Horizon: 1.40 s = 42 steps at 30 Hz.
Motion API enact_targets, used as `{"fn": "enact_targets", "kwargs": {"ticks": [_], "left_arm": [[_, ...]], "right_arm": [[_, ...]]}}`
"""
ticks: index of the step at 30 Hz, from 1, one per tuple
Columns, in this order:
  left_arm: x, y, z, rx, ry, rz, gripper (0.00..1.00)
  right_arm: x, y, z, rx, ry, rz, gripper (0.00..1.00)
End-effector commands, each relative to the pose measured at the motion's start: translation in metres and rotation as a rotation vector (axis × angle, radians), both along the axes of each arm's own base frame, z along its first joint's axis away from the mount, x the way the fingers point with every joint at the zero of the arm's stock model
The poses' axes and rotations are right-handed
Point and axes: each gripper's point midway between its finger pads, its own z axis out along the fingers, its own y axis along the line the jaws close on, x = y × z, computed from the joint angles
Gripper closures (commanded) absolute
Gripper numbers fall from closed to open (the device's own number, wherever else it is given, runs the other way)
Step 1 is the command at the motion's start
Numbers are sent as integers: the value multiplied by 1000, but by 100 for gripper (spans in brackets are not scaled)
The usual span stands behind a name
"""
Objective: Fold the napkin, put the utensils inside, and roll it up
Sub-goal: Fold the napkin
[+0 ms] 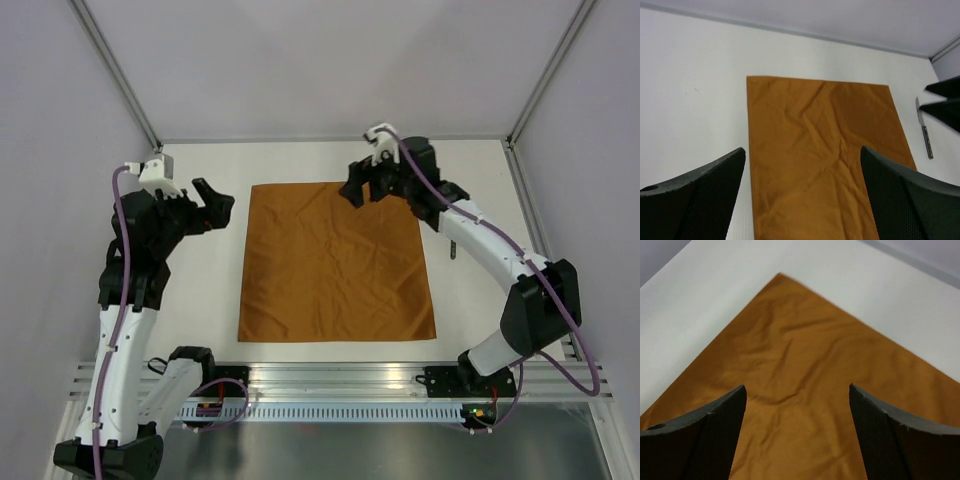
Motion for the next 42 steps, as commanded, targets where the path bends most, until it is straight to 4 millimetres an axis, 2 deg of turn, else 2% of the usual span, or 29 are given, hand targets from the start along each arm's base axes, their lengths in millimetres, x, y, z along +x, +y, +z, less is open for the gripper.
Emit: {"fn": "enact_targets", "kwargs": {"ticks": [1, 2, 3, 5, 6, 8, 9, 10, 11, 12, 13, 14, 15, 16, 17, 19, 20, 22, 26, 33, 42], "left_arm": [[1, -8, 52, -55, -97, -31, 0], [1, -9, 66, -62, -123, -35, 0], [2, -10, 71, -67, -129, -35, 0], [4, -12, 83, -83, -142, -44, 0], [5, -13, 86, -87, -143, -46, 0], [6, -14, 96, -93, -156, -55, 0], [5, -15, 97, -95, -153, -56, 0], [6, -14, 98, -94, -150, -53, 0], [5, -12, 102, -91, -158, -43, 0], [5, -12, 103, -89, -156, -39, 0], [4, -10, 103, -84, -153, -32, 0], [4, -9, 104, -81, -155, -23, 0], [4, -8, 104, -77, -153, -19, 0], [4, -7, 103, -72, -148, -18, 0], [4, -7, 103, -70, -147, -15, 0], [5, -6, 101, -66, -139, -11, 0], [6, -6, 100, -64, -134, -13, 0], [7, -6, 99, -66, -131, -12, 0], [10, -7, 95, -64, -117, -17, 0], [8, -5, 94, -51, -116, -13, 0], [5, -3, 92, -34, -108, -6, 0]], "right_arm": [[-32, 57, -24, -130, -15, 103, 12], [-40, 74, -38, -152, 6, 137, 13], [-63, 106, -45, -171, 5, 210, 14], [-81, 137, -64, -216, 10, 259, 18], [-107, 164, -71, -232, 8, 329, 19], [-126, 192, -88, -265, 10, 382, 21], [-151, 213, -94, -274, 10, 441, 23], [-160, 226, -95, -271, 8, 467, 24], [-170, 235, -112, -287, 35, 488, 25], [-190, 250, -118, -292, 41, 534, 28], [-198, 259, -121, -295, 41, 552, 30], [-207, 266, -133, -312, 50, 571, 30], [-226, 276, -138, -326, 42, 603, 31], [-233, 283, -142, -334, 36, 614, 31], [-251, 292, -145, -326, 48, 634, 32], [-263, 302, -150, -328, 55, 655, 34], [-273, 308, -148, -321, 56, 672, 38], [-279, 312, -159, -333, 75, 683, 42], [-296, 321, -169, -342, 84, 709, 46], [-303, 327, -192, -388, 105, 710, 55], [-313, 331, -207, -420, 119, 718, 56]]}}
